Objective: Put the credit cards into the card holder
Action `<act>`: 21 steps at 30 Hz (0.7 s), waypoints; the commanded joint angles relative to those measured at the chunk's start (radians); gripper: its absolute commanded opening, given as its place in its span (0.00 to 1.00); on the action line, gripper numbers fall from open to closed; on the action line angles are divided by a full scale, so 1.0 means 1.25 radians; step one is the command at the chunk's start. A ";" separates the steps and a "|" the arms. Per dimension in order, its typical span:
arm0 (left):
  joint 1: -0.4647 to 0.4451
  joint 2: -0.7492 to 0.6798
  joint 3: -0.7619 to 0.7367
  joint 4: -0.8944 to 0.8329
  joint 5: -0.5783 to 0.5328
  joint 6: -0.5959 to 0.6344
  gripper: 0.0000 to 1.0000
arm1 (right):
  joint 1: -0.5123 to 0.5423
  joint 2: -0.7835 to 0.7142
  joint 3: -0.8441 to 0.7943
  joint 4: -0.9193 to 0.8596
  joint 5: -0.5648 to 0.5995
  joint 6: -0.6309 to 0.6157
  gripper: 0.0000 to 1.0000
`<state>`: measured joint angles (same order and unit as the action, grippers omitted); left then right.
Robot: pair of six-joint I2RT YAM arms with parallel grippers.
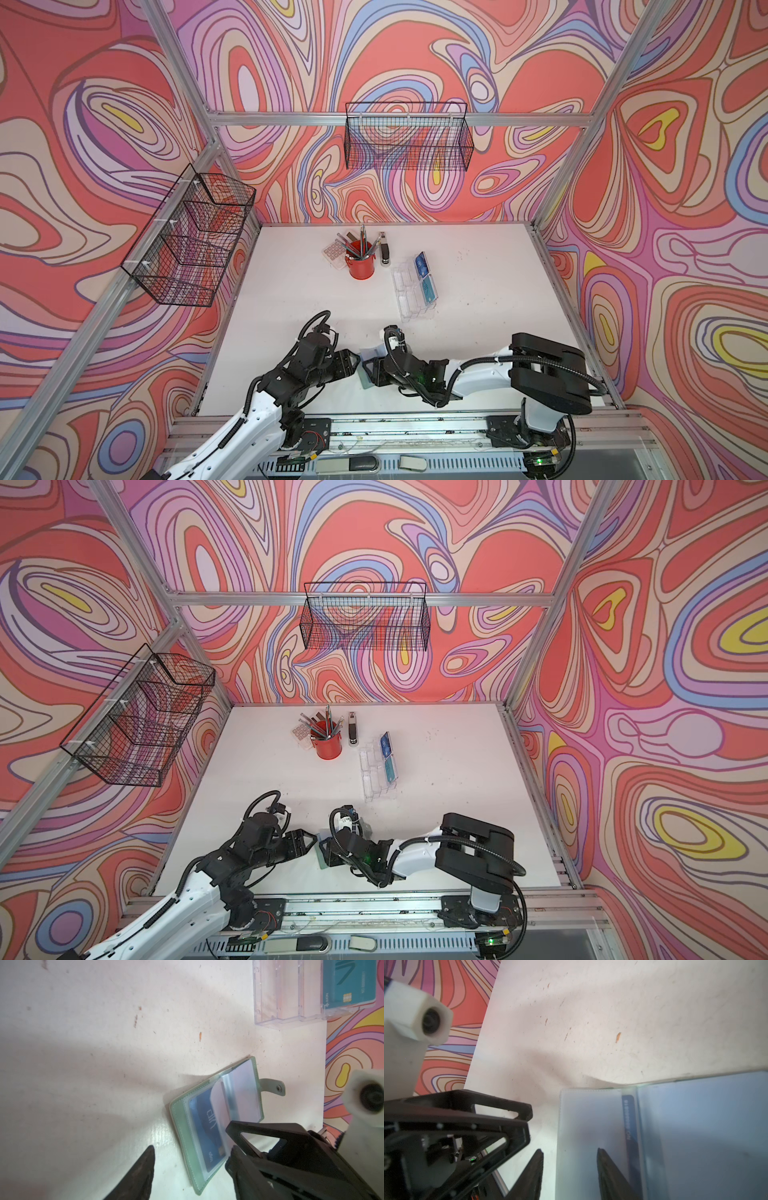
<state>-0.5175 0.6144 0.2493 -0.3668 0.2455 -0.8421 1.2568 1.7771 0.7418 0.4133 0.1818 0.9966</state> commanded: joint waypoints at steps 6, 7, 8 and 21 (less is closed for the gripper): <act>0.018 -0.092 0.022 -0.137 -0.093 -0.011 0.61 | 0.009 0.055 0.050 0.028 -0.049 0.006 0.43; 0.018 -0.103 0.025 -0.150 -0.106 -0.011 0.61 | 0.009 0.049 0.048 0.026 -0.048 0.003 0.43; 0.019 -0.114 0.028 -0.169 -0.123 -0.011 0.61 | 0.009 0.034 0.044 0.017 -0.042 -0.001 0.43; 0.019 -0.259 0.068 -0.320 -0.255 -0.060 0.80 | -0.138 -0.383 0.190 -0.555 0.171 -0.179 0.54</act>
<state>-0.5018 0.2981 0.3481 -0.6838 0.0093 -0.8639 1.1614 1.3647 0.9501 -0.0444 0.3279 0.8509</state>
